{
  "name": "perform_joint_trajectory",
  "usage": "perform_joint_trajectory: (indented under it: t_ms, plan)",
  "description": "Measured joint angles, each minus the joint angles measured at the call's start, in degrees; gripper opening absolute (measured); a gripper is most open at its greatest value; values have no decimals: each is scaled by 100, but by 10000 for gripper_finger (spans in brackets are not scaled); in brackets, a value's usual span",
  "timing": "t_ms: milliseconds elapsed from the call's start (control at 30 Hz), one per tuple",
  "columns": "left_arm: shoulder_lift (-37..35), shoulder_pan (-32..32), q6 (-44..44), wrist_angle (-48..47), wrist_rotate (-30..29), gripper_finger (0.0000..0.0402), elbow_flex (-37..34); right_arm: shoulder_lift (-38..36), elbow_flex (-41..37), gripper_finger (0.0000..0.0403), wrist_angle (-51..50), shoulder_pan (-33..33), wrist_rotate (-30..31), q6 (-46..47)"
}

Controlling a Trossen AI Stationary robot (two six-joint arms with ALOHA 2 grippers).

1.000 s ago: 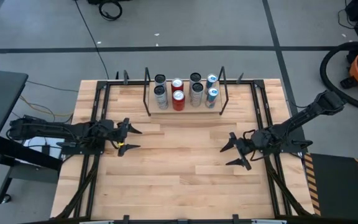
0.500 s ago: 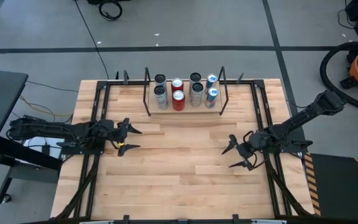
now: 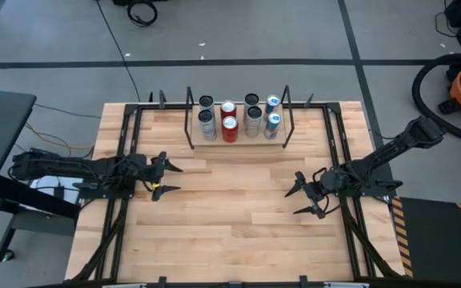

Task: Place canned beverage on shelf
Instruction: Return to Home Position

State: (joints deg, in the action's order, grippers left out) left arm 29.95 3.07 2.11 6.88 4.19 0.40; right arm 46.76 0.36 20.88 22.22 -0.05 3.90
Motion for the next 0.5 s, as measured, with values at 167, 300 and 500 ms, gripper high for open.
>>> perform_joint_trajectory:
  t_ms: [167, 300, 500]
  plan:
    - [-9, 0, 0, 2, 0, 318, 0, 0, 0, 332, 0, 0, 1, 0]
    - [-73, 0, 0, 0, 0, 318, 0, -49, 0, 332, -17, 0, 0, 0]
    - [-478, 0, -2, -2, 0, 318, 0, -561, 0, 332, -1, -80, 0, 0]
